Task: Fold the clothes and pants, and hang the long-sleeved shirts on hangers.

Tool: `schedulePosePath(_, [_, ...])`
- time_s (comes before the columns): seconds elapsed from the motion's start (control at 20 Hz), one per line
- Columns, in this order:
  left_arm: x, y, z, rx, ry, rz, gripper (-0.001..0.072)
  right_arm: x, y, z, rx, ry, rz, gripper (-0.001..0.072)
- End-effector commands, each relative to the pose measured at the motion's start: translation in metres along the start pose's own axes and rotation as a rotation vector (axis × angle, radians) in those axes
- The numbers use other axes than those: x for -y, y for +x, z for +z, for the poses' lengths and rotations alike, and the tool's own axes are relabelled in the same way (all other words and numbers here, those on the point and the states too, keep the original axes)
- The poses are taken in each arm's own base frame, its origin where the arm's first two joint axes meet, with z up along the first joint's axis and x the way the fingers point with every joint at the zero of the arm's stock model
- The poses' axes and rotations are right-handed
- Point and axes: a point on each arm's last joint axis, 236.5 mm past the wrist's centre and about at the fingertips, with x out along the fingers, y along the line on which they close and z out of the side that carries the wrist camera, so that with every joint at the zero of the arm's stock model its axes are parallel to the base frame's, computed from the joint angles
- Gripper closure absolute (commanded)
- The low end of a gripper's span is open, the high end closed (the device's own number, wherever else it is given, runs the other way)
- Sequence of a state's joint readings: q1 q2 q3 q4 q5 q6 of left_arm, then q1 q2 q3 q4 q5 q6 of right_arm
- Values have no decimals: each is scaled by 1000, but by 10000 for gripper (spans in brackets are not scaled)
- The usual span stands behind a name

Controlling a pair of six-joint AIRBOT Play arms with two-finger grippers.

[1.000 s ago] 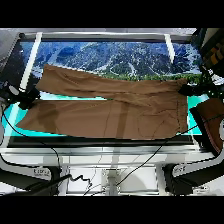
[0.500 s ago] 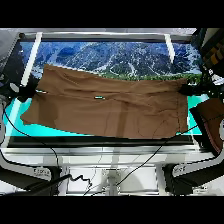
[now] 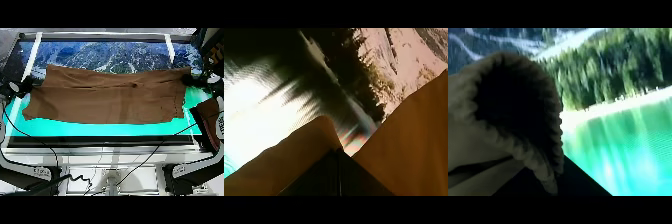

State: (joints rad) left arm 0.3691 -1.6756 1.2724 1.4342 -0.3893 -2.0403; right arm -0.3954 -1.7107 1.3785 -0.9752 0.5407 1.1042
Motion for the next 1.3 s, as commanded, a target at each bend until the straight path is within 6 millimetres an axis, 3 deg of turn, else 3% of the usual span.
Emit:
schedulePosePath(0.0, [5,0,1,10,-49,-11,492,-13,12,15,86,-14,-24,681])
schedulePosePath(0.05, [11,0,0,12,-42,-21,197,-13,12,15,84,-14,-23,681])
schedulePosePath(0.1, [19,0,-2,15,-43,-37,-3,-14,13,13,76,-4,-19,681])
schedulePosePath(0.2, [37,-3,-6,21,-42,-72,-5,-14,13,6,47,-20,-17,681])
schedulePosePath(0.4, [102,-7,-4,141,34,-220,3,-14,13,-8,-11,-61,-16,680])
schedulePosePath(0.5, [111,3,-16,110,165,-201,10,-14,13,-10,-23,-64,-12,680])
schedulePosePath(0.6, [91,24,-36,-21,243,-89,20,-16,13,-14,-37,-65,-7,681])
schedulePosePath(0.65, [73,33,-40,-95,215,-25,19,-16,13,-15,-44,-68,-6,680])
schedulePosePath(0.75, [56,44,-40,-186,202,49,17,-16,13,-17,-53,-73,-5,681])
schedulePosePath(0.95, [59,56,-20,-166,260,45,5,-16,12,-19,-58,-74,-3,681])
schedulePosePath(1.15, [37,66,-56,-295,333,97,8,-17,12,-21,-69,-73,1,681])
schedulePosePath(1.25, [47,67,-74,-347,454,41,69,-17,12,-22,-70,-73,2,680])
